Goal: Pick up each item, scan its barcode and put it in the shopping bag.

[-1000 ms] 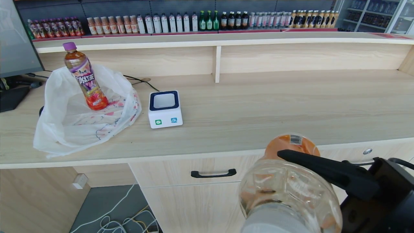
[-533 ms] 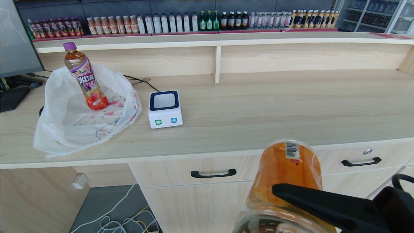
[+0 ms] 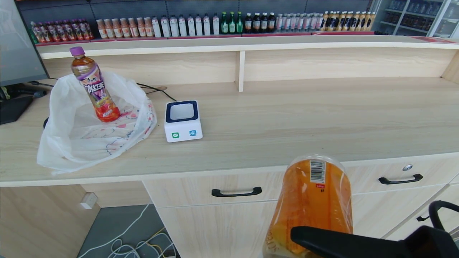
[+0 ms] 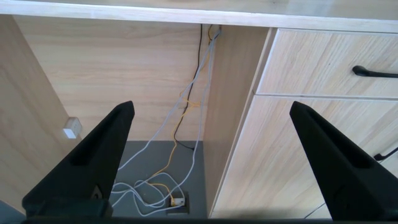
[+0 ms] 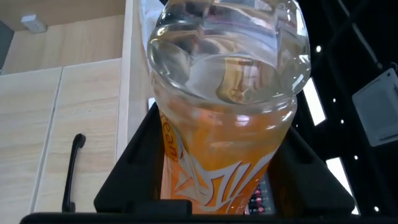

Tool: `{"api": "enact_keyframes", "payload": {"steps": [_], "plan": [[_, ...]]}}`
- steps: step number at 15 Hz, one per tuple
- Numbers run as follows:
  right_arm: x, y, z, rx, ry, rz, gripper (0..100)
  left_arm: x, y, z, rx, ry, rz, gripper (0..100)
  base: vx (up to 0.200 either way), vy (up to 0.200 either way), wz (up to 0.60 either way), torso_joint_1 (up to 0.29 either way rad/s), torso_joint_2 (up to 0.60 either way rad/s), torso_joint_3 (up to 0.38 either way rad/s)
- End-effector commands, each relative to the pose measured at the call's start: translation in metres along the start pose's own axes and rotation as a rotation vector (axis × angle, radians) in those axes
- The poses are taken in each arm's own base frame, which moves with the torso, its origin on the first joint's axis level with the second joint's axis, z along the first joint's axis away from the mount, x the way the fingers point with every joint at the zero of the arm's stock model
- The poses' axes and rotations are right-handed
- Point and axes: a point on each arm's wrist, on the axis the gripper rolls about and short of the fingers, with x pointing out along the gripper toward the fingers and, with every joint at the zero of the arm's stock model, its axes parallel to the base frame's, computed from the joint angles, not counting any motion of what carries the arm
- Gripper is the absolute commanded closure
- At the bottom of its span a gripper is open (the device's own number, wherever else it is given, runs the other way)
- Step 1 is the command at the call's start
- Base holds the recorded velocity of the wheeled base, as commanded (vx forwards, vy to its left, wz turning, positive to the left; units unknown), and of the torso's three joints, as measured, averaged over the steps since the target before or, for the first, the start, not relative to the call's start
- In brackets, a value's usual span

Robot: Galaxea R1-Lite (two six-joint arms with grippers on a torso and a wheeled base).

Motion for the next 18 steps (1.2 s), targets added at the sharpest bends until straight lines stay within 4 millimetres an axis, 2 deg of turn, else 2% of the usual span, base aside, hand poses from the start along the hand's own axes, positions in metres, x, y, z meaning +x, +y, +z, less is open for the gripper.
{"api": "enact_keyframes", "payload": {"steps": [1,18], "plan": [[0.0007,0.0000,0.0002,-0.008,-0.001,0.000,100,0.0000,0.0000,0.0001,0.000,-0.002,0.001,0,0.000,0.000,0.00,0.000,0.00,0.000],[-0.0016,0.0045,0.0003,-0.042,0.001,0.018,100,0.0000,0.0000,0.0001,0.000,-0.002,0.001,0,0.000,0.000,0.00,0.000,0.00,0.000]]}}
